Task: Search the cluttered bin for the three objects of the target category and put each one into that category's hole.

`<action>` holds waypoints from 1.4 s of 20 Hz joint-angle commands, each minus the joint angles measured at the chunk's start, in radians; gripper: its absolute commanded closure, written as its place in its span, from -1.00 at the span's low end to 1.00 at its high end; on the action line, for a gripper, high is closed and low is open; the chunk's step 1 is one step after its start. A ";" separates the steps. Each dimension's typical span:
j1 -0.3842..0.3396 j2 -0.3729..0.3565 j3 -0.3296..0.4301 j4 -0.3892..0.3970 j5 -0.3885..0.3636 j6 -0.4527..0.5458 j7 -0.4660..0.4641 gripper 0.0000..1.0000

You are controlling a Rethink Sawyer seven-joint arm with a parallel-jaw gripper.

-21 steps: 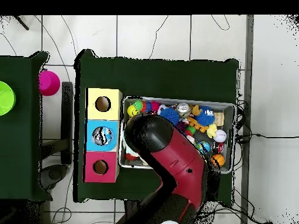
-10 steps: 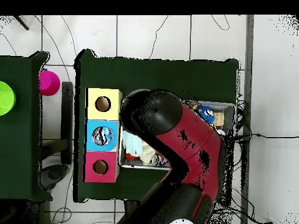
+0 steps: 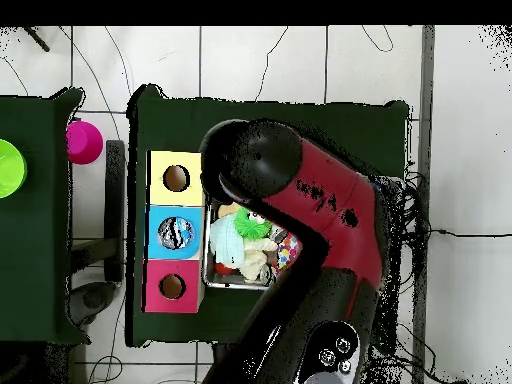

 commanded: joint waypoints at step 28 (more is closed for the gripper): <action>0.000 -0.054 0.256 0.228 -0.152 -0.077 0.074 -1.00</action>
